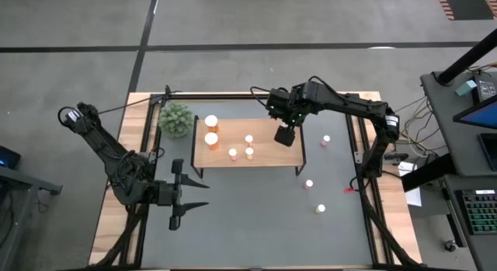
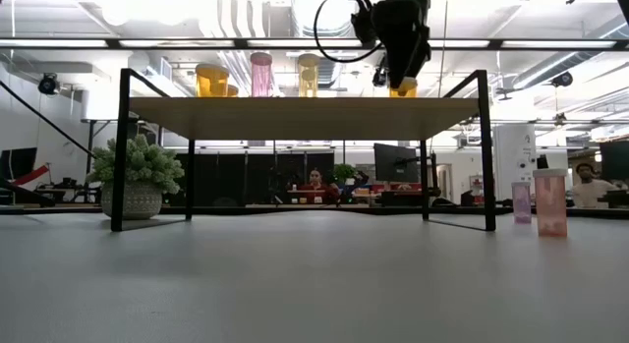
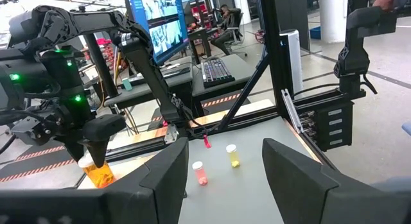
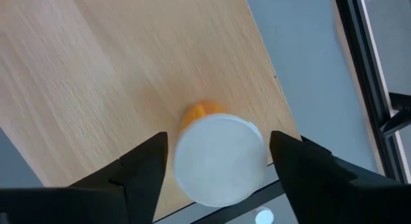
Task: Pick and place medicine bottles onto shelf by color
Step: Put the orange pill bottle on the shelf, then put the yellow pill bottle on the shelf aligned with the other yellow pill bottles
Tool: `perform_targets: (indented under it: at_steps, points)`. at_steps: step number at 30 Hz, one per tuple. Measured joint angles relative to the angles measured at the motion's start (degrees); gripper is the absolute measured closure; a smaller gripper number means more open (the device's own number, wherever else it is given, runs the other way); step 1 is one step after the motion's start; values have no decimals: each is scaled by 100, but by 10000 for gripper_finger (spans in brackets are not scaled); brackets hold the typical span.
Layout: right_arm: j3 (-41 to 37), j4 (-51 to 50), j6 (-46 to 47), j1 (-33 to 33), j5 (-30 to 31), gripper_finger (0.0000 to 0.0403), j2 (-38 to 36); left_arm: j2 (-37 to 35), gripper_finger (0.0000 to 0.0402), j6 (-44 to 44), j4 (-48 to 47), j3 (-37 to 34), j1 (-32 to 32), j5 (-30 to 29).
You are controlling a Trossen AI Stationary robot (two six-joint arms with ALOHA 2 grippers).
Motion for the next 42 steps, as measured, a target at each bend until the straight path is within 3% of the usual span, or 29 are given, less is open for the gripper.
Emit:
perform_targets:
  at_steps: [5,10,17,22,26,35,42]
  points:
    - [169,-94,32,0,0,110,-7,0,219,0,1,0,1,0]
    - [513,-104,437,176,23,106,-244,0,219,-1,4,0,1,2]
    - [204,483,827,1662,879,134,-930,60,219,-53,306,0,1,80]
    - [-480,1063,901,3146,1894,172,-1200,416,219,-49,783,0,-1,160]
    - [-1240,1771,875,4121,2230,215,-1365,716,219,-119,1210,0,-1,160]
    - [-2735,3774,1033,5485,2273,333,-1604,1302,219,-1304,1351,86,-1,166]
    - [-3236,4010,1281,6136,2280,390,-1619,1326,219,-2960,1142,294,-10,218]
